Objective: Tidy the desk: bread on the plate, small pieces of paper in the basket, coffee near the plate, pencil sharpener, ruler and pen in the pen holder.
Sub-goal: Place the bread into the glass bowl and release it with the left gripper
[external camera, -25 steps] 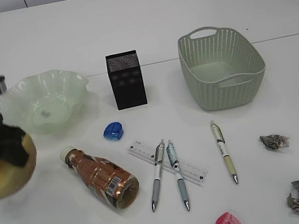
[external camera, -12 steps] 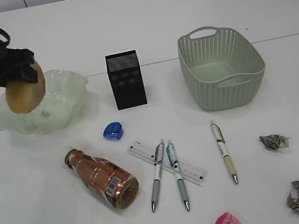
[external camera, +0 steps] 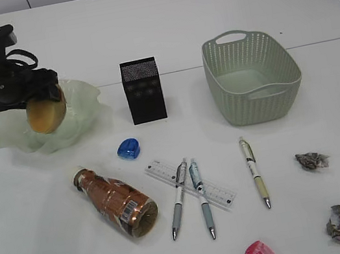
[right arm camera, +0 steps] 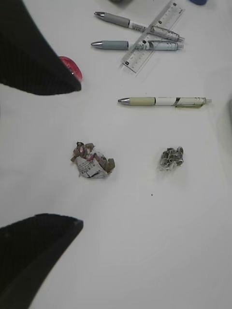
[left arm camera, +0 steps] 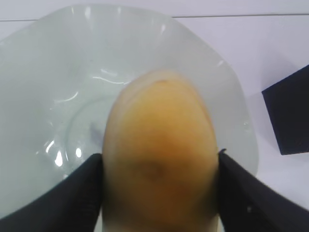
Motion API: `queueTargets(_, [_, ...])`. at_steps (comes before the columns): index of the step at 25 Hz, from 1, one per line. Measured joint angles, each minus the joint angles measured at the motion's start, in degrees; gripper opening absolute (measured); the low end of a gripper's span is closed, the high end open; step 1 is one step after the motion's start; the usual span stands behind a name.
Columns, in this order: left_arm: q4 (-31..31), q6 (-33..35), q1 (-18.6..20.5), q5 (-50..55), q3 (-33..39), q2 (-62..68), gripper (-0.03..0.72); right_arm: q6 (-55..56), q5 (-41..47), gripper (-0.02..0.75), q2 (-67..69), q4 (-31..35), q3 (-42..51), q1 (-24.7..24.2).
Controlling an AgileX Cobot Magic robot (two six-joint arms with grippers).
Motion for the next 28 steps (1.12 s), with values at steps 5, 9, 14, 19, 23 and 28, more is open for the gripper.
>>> queueTargets(5, [-0.14, 0.0, 0.59, 0.49, -0.14, 0.28, 0.65, 0.0, -0.13, 0.563, 0.0, 0.0, 0.0, 0.0])
queueTargets(9, [-0.14, 0.0, 0.71, 2.97, -0.98, 0.28, 0.661, 0.0, -0.13, 0.563, 0.0, -0.11, 0.0, 0.0])
queueTargets(14, [0.27, 0.0, 0.8, 8.61, -1.58, -3.23, 0.645, 0.0, -0.22, 0.563, 0.0, -1.02, 0.0, 0.0])
queueTargets(19, [4.7, 0.0, 0.8, 20.29, -1.98, -10.2, 0.547, -0.12, -0.25, 0.563, 0.0, -1.18, 0.0, 0.0])
queueTargets(23, [7.41, 0.0, 0.8, 28.03, -1.98, -14.44, 0.496, -1.34, -0.14, 0.563, 0.1, -1.18, 0.0, 0.0])
queueTargets(28, [7.91, -0.02, 0.8, 30.66, 2.32, -19.48, 0.481, -1.97, 1.37, 0.563, 3.91, 0.07, -0.7, 0.0])
